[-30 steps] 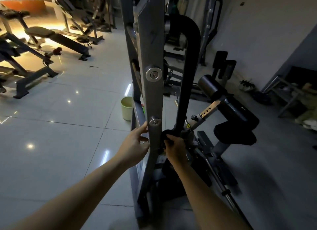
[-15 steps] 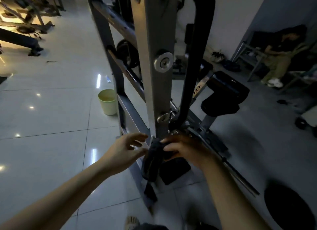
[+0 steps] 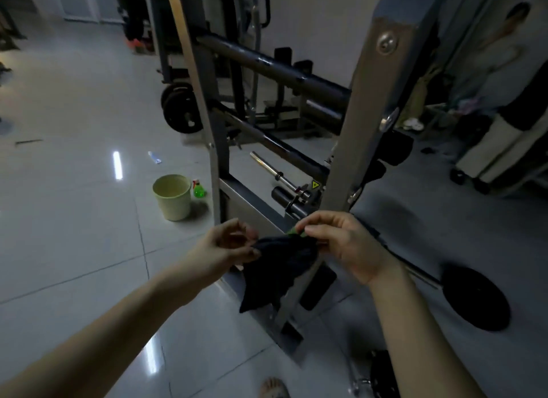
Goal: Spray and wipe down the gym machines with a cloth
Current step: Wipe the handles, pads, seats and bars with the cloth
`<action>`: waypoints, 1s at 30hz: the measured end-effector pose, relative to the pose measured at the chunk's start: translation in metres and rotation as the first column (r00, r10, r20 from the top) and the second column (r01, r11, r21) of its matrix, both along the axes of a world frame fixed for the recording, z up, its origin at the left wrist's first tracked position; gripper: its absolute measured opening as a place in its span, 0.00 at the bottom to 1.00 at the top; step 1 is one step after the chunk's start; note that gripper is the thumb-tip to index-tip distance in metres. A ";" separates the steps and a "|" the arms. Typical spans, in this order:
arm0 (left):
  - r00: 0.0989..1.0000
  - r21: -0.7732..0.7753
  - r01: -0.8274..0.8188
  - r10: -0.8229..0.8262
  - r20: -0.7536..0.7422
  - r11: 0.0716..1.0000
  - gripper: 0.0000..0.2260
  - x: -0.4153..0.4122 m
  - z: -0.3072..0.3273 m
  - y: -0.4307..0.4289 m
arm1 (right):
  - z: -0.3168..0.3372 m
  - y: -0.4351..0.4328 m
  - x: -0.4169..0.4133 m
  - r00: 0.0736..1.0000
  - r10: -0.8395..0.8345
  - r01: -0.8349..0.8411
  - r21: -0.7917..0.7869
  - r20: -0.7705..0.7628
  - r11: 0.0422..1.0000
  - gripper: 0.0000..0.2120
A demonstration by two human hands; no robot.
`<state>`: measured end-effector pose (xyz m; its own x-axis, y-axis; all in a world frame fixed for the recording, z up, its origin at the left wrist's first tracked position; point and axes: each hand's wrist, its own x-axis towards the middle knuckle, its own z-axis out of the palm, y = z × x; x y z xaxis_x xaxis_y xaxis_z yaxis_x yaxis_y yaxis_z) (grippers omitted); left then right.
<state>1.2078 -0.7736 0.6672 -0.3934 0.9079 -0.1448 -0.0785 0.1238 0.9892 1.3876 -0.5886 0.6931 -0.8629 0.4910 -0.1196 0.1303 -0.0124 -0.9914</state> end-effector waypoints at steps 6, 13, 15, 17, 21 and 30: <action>0.992 0.013 0.050 -0.048 -0.116 0.999 0.06 -0.052 0.058 -0.048 | 0.038 -0.068 -0.026 0.963 -0.251 0.262 0.129 -0.094 0.956 0.09; 0.978 0.162 -0.045 0.077 -0.195 0.986 0.09 -0.109 0.101 -0.029 | 0.078 -0.079 -0.075 0.948 -0.308 0.316 0.172 -0.075 0.933 0.06; 0.966 0.206 -0.051 0.101 -0.240 0.977 0.09 -0.125 0.115 -0.017 | 0.089 -0.074 -0.091 0.958 -0.280 0.286 0.205 -0.058 0.936 0.10; 0.947 0.234 -0.063 0.132 -0.292 0.970 0.08 -0.141 0.126 -0.003 | 0.099 -0.066 -0.107 0.960 -0.271 0.280 0.256 -0.072 0.925 0.15; 0.911 0.256 -0.101 0.193 -0.364 0.961 0.08 -0.174 0.148 0.029 | 0.120 -0.040 -0.145 0.934 -0.323 0.355 0.330 -0.150 0.874 0.24; 0.903 0.410 -0.063 0.227 -0.365 0.910 0.06 -0.231 0.206 0.107 | 0.198 0.026 -0.199 0.855 -0.411 0.518 0.500 -0.315 0.694 0.10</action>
<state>0.9768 -0.6669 0.8735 -0.4741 0.7870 0.3948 0.3422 -0.2485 0.9062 1.1890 -0.5631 0.8906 -0.4854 0.7663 0.4209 0.0924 0.5237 -0.8469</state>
